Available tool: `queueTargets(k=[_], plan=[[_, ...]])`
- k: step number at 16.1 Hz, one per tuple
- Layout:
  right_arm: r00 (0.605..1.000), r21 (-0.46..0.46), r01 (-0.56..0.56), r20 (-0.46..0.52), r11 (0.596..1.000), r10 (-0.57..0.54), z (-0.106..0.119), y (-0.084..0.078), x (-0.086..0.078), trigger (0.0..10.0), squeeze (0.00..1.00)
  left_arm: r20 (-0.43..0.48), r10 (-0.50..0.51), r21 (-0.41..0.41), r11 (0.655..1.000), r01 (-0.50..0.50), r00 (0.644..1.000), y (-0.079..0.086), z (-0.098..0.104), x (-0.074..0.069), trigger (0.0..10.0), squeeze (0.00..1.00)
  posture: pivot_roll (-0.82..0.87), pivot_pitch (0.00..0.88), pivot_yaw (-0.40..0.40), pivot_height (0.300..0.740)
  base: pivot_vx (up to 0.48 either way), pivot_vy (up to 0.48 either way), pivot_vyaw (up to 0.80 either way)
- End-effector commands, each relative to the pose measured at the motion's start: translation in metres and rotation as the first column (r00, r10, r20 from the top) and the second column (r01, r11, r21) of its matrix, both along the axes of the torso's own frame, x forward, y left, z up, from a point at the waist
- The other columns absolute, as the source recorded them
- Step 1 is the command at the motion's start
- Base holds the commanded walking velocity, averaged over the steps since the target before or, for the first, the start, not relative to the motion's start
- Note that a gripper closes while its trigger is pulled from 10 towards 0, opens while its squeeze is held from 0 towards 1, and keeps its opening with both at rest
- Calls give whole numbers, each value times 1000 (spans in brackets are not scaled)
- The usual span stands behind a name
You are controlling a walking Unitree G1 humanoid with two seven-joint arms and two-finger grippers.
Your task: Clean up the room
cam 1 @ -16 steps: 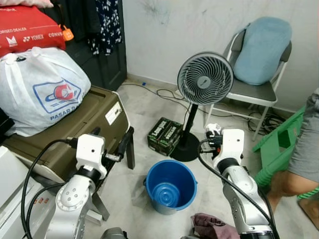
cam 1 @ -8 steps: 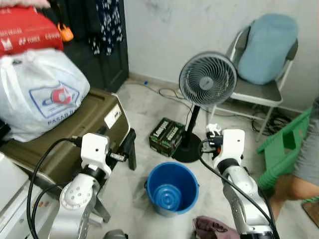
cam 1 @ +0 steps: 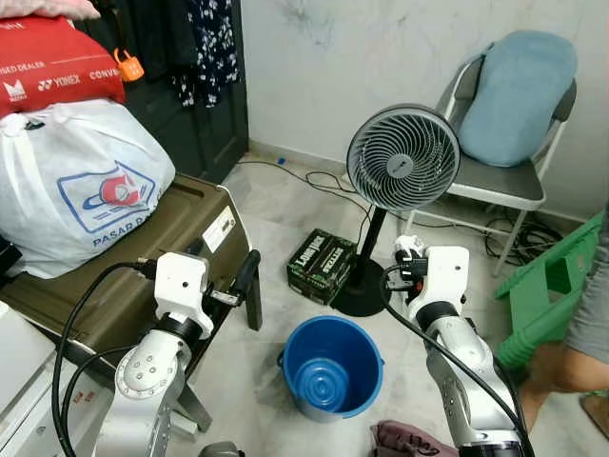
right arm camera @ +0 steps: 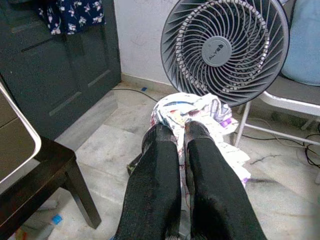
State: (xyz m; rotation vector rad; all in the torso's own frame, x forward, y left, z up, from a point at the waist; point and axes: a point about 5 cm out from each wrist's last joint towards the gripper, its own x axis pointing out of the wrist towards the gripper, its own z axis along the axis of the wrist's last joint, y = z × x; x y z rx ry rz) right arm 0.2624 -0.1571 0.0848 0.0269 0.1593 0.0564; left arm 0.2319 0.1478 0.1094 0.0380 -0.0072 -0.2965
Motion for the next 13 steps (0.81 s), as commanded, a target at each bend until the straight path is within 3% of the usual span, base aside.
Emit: queueTargets(k=[1,13], plan=[[1000,-4,0,19,1000,0,4,-1,1,10000,0,0,-8,3,1000,8,1000,-2,1,0,10000,0,-9,0,-41,740,244,0,0],[998,-2,-25,63,1000,25,13,5,6,10000,0,3,-14,0,1000,14,1000,-4,1,4,10000,0,-10,0,-44,740,296,0,0]])
